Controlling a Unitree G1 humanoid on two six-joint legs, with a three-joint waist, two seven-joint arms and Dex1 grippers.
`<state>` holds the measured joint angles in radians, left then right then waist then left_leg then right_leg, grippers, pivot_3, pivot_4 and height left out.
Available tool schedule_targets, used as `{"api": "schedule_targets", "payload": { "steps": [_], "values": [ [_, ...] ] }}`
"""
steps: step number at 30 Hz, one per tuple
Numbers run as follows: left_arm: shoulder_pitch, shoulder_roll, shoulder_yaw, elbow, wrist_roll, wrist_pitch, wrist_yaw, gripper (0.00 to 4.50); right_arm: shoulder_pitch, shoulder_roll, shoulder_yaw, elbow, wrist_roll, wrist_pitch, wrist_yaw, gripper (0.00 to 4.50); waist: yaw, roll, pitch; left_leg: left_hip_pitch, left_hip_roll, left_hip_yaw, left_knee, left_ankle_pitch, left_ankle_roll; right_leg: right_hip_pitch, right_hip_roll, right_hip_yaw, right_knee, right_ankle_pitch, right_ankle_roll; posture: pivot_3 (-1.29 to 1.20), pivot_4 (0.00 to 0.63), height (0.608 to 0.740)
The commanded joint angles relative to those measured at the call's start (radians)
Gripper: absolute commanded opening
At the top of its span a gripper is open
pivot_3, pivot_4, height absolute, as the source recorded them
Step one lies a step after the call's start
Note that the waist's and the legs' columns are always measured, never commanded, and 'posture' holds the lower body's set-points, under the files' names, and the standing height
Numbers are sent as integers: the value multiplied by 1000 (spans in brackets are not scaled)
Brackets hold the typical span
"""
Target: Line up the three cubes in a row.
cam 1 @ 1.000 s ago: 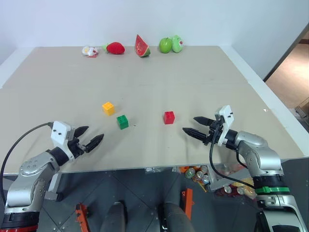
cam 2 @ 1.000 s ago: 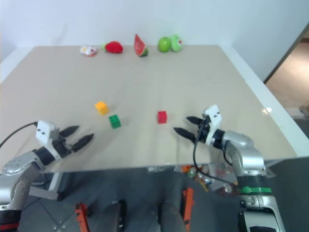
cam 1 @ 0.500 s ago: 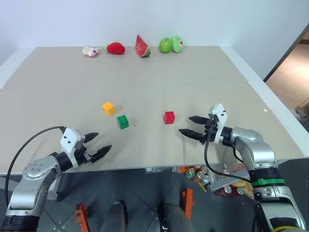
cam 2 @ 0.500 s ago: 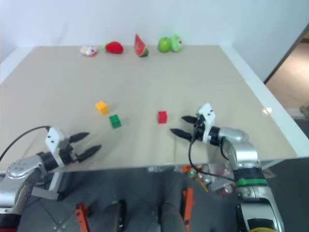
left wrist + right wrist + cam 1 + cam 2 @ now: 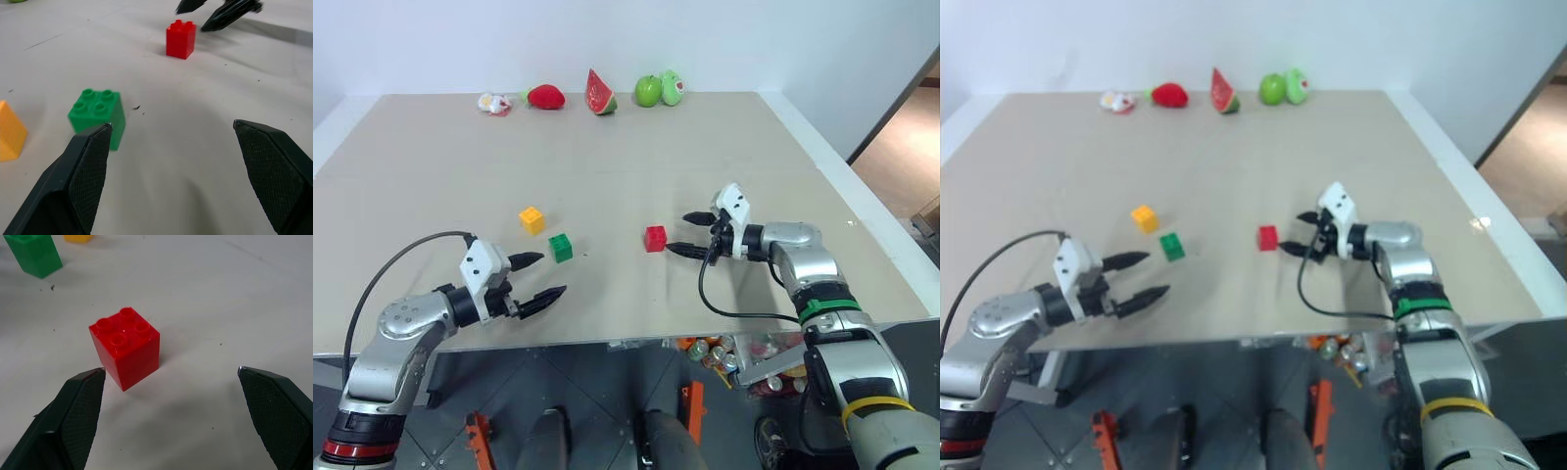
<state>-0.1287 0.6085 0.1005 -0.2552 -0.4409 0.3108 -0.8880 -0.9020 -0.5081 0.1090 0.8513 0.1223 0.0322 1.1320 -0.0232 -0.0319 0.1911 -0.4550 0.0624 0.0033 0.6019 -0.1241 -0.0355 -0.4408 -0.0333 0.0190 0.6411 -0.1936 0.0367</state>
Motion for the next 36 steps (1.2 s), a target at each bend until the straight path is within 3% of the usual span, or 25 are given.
{"api": "schedule_targets", "payload": {
  "steps": [1, 21, 25, 31, 32, 36],
  "values": [
    [-2, 6, 12, -53, -20, 7, 8, 4097, -50, 9, 12, 43, -26, -47, 58, 4500, 0, 0, 0, 0, 0, 0, 0, 0, 0, 0, 0, 0, 0, 0, 0, 0, 150, 740],
    [54, -1, 29, -125, -47, 35, 77, 4097, -171, 92, 7, 251, -101, -136, 91, 4500, -1, 0, 0, 1, 0, 0, 1, 1, 0, 0, 0, 1, 3, 1, 0, 0, 150, 740],
    [64, 0, 33, -133, -48, 36, 89, 4124, -171, 95, 1, 253, -90, -132, 132, 3399, -1, 0, 0, 1, 0, 0, 1, 1, 0, 0, 0, 1, 3, 1, 0, 0, 150, 740],
    [74, -2, 35, -138, -51, 34, 104, 4124, -169, 93, -4, 252, -91, -130, 148, 1338, -1, 0, 0, 2, 0, 0, 1, 1, 0, 0, 0, 1, 4, 1, 0, 0, 150, 740],
    [75, -3, 35, -137, -50, 33, 105, 4124, -168, 93, -4, 252, -92, -130, 149, 1161, -1, 0, 0, 2, 0, 0, 1, 1, 0, 0, 0, 1, 4, 1, 0, 0, 150, 740],
    [80, -3, 38, -130, -48, 27, 104, 4124, -159, 92, 3, 241, -97, -129, 156, 1161, -1, 0, 0, 2, 0, 0, 1, 1, 0, 0, 0, 1, 4, 1, -1, 0, 150, 740]
  ]
}}
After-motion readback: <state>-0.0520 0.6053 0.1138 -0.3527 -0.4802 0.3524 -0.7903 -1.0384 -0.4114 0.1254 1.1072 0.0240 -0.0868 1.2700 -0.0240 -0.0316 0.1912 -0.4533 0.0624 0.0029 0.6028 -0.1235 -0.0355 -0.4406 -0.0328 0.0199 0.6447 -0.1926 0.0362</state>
